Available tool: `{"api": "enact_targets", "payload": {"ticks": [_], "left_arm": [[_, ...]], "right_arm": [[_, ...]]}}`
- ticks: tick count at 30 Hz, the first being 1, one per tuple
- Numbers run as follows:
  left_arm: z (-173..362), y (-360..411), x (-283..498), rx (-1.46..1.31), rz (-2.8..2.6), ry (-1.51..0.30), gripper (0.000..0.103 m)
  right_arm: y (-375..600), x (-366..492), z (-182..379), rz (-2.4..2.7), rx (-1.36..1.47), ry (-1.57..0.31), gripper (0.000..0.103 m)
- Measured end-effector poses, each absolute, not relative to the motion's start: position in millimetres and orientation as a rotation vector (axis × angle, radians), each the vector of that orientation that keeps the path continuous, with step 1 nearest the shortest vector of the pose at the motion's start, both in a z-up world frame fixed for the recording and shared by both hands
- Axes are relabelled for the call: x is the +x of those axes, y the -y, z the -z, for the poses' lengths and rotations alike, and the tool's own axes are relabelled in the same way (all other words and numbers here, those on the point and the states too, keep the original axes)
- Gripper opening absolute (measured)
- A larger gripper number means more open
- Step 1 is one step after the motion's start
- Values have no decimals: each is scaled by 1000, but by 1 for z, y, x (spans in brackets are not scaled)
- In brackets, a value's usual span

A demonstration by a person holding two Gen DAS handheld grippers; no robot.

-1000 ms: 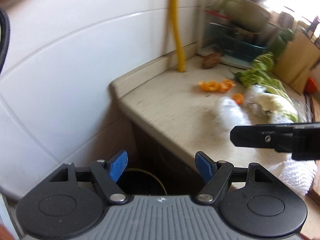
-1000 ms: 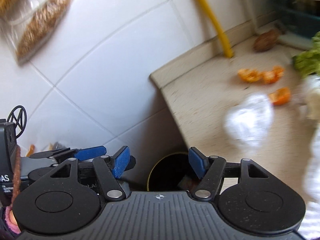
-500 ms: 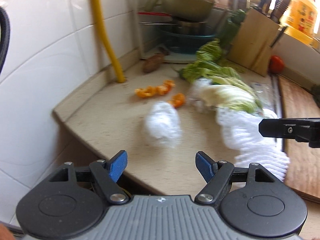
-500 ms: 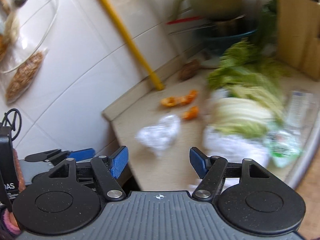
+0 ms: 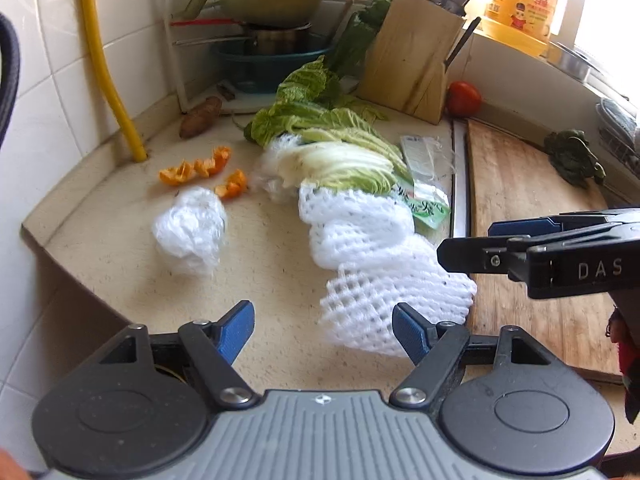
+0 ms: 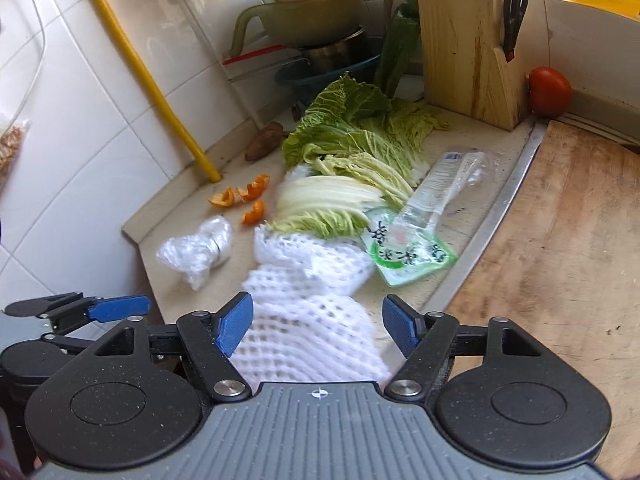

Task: Collect trash
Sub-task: 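Move right tool back over the counter toward the white foam net, then close right gripper on the white foam net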

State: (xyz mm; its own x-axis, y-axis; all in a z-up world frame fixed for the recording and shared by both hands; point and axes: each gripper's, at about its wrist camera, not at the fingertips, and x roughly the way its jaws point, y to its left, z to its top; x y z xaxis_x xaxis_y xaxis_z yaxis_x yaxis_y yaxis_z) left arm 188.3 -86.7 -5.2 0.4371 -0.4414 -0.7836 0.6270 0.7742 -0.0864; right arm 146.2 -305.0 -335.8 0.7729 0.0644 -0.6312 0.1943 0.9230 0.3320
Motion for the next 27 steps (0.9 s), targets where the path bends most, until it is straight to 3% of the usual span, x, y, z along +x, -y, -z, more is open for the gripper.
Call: {"api": "enact_targets", "payload": {"ticks": [3,22,25,27], "left_arm": [[6,77,192,191,643,-911,74],[11,50,228,91,452,-926,79],[14,57,237,96,510,-932,79],[13,64,242,99,568,-935,79]], "right_arm": [[304,144,337,24,355,-702,85],[266,186,373,-201,111,-859,87],[262,189,377,-185,82,-870,84],[261,190,378,-155,66,-881,74]]}}
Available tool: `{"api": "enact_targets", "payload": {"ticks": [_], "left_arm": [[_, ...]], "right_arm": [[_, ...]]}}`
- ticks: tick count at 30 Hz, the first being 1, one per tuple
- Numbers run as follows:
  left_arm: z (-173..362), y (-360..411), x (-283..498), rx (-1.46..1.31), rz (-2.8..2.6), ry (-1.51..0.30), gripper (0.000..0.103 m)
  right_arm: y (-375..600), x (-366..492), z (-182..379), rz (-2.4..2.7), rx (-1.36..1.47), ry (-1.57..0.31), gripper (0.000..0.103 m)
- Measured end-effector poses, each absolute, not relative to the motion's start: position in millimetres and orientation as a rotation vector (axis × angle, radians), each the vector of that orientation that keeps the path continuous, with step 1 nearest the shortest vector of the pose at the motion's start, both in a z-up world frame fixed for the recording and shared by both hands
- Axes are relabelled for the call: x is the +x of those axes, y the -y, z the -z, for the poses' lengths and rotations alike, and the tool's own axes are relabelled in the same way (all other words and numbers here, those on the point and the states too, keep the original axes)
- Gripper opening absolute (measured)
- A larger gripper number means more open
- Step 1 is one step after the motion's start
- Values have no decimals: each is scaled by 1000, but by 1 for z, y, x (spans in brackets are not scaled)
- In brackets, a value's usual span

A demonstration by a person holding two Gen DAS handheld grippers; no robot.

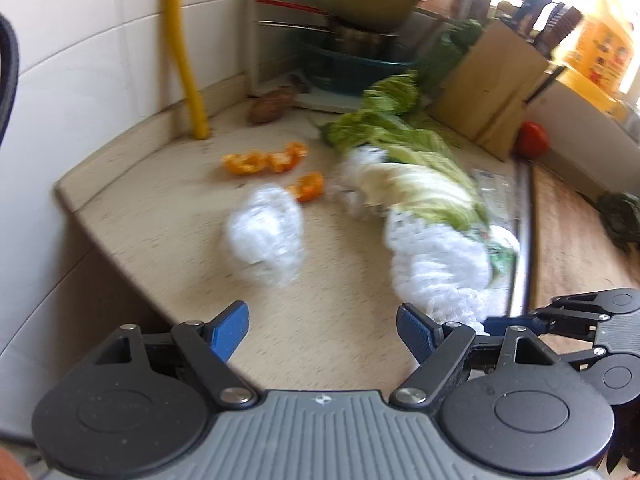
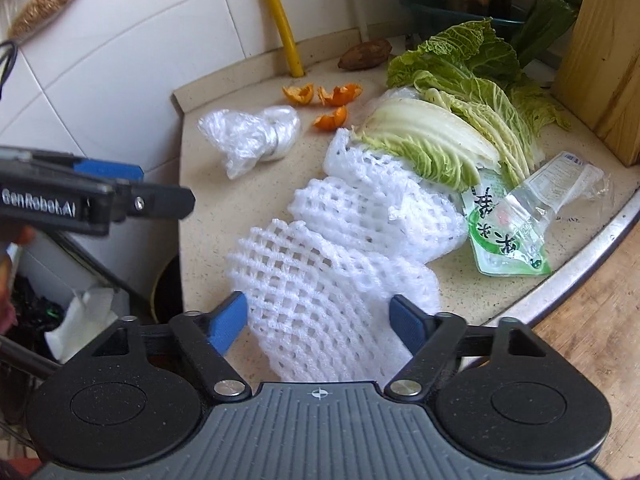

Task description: Collect trash

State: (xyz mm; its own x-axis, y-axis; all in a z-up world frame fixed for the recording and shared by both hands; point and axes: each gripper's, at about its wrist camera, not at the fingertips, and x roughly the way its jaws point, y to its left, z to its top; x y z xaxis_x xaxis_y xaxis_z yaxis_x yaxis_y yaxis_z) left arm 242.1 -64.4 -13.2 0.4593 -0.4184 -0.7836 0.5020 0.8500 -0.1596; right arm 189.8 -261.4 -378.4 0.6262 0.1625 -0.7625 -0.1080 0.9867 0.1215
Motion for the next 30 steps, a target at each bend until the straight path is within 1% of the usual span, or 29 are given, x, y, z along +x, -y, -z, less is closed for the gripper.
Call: {"api": "enact_targets", "payload": {"ticks": [1,2,3,4,6,8,13,20,26,29,30], "left_arm": [[12,68,244,101,593,-932,79],[11,71,246,106,615,-928,79],[10,74,248,111,632,-928,79],[10,76,251,113,645,-929,79],[9,79,256,107,676,-933,79],[9,82,260,91,715,-942,79],[13,96,265,55,804,-966,80],[29,136,274,24,861,-1022,80],[43,162,280,25,780,-1025,82],[52,166,280,26,751,-1026,82],[53,167,279,33,743,-1026,80]], "right_arm": [[262,189,378,-134,63,-883,70],[262,188,376,-118,64,-886,59],[265,188,374,-109,75,-889,46],[268,187,372,-104,94,-894,40],[276,187,371,-76,125,-904,23],[283,184,368,-51,175,-898,18],[293,168,349,-16,252,-843,17],[314,150,329,68,314,-789,17],[332,138,332,126,373,-763,17],[335,135,334,130,384,-756,17],[337,133,335,129,387,-754,17]]}}
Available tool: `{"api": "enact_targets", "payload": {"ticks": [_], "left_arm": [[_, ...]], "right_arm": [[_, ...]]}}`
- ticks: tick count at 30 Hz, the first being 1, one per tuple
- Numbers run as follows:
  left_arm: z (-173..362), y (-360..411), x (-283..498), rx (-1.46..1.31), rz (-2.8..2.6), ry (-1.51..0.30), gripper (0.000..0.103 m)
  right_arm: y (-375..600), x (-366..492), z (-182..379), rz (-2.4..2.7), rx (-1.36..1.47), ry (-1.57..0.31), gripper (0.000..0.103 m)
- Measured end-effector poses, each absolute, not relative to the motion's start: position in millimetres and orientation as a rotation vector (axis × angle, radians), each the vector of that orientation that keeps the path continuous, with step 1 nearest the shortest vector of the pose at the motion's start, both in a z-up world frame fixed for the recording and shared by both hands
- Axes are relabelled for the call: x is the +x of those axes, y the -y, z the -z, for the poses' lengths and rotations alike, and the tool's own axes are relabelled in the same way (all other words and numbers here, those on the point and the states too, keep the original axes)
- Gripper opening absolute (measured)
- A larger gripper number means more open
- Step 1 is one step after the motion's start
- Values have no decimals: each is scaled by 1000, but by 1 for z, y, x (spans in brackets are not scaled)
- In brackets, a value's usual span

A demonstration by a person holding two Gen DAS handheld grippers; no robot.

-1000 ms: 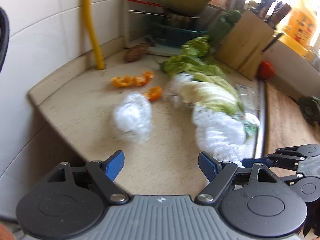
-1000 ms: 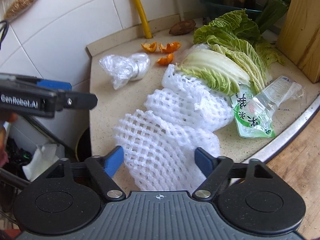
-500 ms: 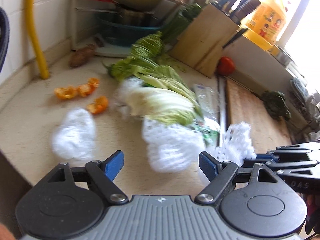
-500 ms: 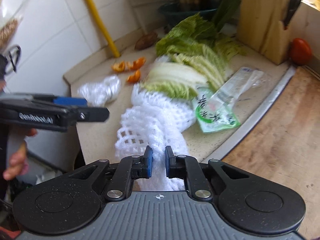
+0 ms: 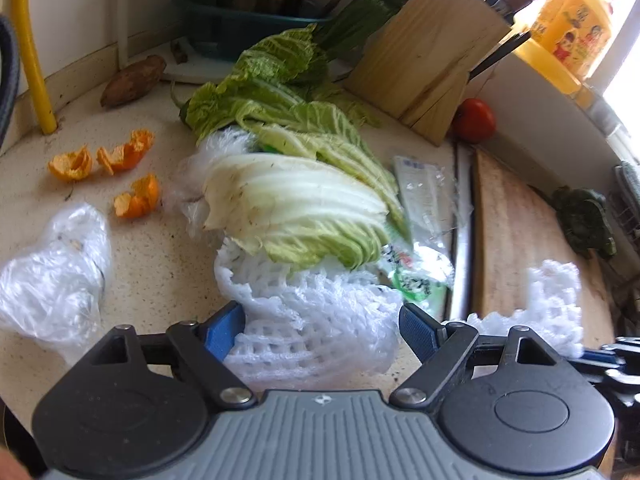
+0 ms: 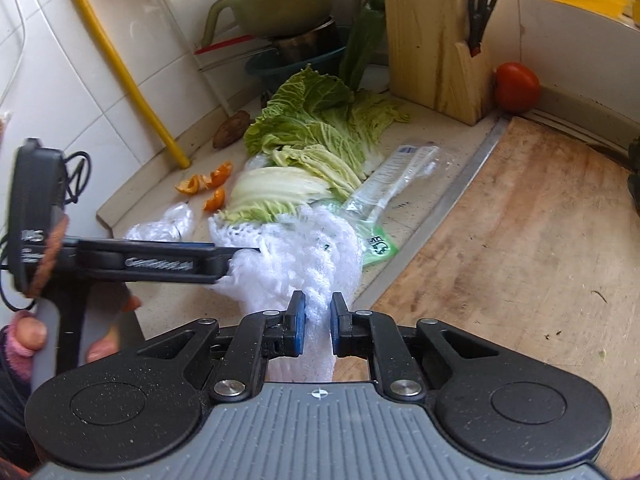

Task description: Collect trash

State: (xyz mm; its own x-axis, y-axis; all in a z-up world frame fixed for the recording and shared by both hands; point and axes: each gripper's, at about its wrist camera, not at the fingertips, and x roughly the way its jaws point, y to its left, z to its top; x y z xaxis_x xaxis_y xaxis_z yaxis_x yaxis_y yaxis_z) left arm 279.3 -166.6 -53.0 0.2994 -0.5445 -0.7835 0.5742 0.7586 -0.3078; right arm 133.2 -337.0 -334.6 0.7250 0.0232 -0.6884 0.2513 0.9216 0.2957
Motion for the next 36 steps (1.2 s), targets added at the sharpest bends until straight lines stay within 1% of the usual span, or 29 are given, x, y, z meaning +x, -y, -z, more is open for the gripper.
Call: {"api": "enact_targets", "payload": {"ticks": [1,3,5,6,7,9,11,14,19,22,23,24,28,29,31,32,33,34,35,36], "left_arm": [[53,168,278,51,736,-1023,78],[51,171,276,94,714,-1019,70],[50,170,276,97,701,-1030,66],[49,167,275,96,702,-1038,61],[48,165,275,97,704,-1042,59],[44,159,272,95,700,-1058,49],[38,151,266,109,700,-1060,43],[28,141,256,128,701,-1067,39],[21,126,252,111,697,-1074,39],[23,125,266,1,669,-1070,54],[24,125,270,-42,667,-1062,66],[26,128,273,-73,664,-1047,76],[37,151,280,-70,638,-1001,81],[41,158,282,-53,627,-1003,85],[53,169,284,-7,601,-1015,86],[58,171,283,11,587,-1021,86],[58,171,279,31,580,-1003,83],[57,171,277,45,584,-1007,79],[55,169,276,43,594,-1015,67],[54,166,276,32,607,-1030,59]], "right_arm": [[338,132,335,130,390,-752,17],[342,130,336,129,392,-752,17],[345,130,338,124,392,-755,17],[347,131,339,121,392,-757,17],[349,132,339,118,393,-758,17],[352,132,340,108,397,-759,17],[355,132,340,94,397,-756,17],[358,132,340,70,404,-752,17],[364,131,341,33,427,-749,17],[365,131,342,30,427,-754,17],[366,131,343,31,426,-756,17],[366,132,344,31,429,-758,17],[365,133,346,29,429,-761,17],[364,133,346,27,429,-761,18],[362,134,347,25,426,-763,18],[362,135,347,25,426,-763,21],[362,135,347,26,425,-764,22],[361,136,347,26,425,-764,22],[361,136,347,27,424,-763,22],[361,136,347,30,422,-763,22]]}}
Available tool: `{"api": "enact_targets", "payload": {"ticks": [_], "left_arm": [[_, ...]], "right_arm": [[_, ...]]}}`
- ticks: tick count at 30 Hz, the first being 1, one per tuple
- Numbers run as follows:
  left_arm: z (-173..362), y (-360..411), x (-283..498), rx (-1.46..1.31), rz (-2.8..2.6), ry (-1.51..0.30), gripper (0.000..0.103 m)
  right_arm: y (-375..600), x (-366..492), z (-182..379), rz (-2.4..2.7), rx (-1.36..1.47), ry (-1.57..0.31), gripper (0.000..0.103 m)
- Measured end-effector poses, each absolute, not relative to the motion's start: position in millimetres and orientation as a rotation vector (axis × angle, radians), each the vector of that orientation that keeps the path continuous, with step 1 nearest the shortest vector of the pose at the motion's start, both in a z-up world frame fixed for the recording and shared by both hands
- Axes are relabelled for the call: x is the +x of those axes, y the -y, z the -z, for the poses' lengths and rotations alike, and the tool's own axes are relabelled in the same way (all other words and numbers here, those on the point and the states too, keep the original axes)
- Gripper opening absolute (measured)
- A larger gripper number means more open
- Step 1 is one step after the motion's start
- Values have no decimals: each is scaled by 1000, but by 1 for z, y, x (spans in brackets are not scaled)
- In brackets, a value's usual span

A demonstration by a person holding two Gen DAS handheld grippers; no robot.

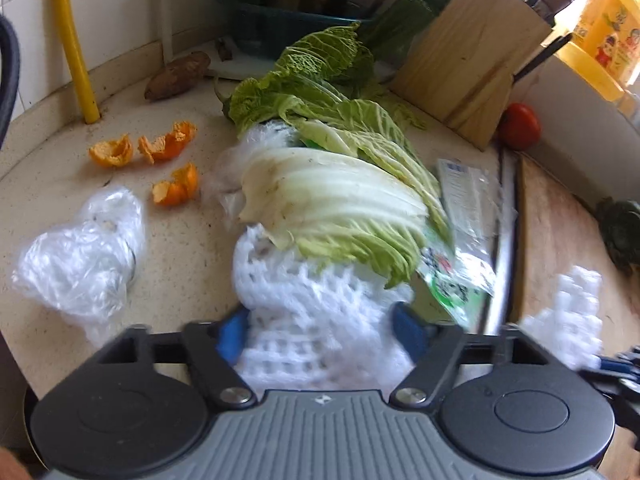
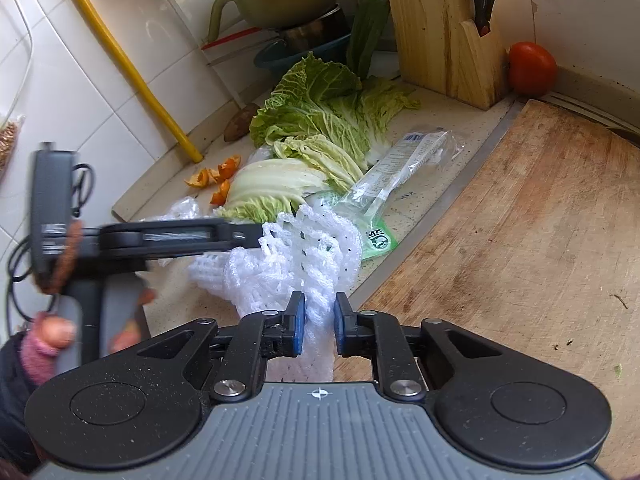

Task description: Collect trash

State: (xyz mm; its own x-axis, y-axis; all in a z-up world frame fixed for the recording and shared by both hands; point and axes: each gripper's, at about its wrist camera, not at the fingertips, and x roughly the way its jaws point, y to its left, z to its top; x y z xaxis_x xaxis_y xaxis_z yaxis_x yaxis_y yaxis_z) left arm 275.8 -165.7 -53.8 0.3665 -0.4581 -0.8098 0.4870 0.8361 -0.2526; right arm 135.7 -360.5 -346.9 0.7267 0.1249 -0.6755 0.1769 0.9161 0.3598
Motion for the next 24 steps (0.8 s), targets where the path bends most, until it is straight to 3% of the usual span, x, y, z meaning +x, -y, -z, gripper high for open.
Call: {"api": "enact_targets", "payload": {"ticks": [6,14,16,21,24], "left_arm": [[34,149,264,29,657,-1036,35],[21,112,254,-44,666,-1061,35],[25,111,254,-61,657,-1070,40],[29,130,261,-103,623,-989,70],[39,153,267,-61,607,-973,76]], "right_arm": [[361,140,352,34,412,-777,19],[362,130,343,-14,425,-759,17],[362,131,344,-12,420,-768,17],[359,132,345,-11,403,-779,18],[358,136,347,-13,397,-786,22]]}}
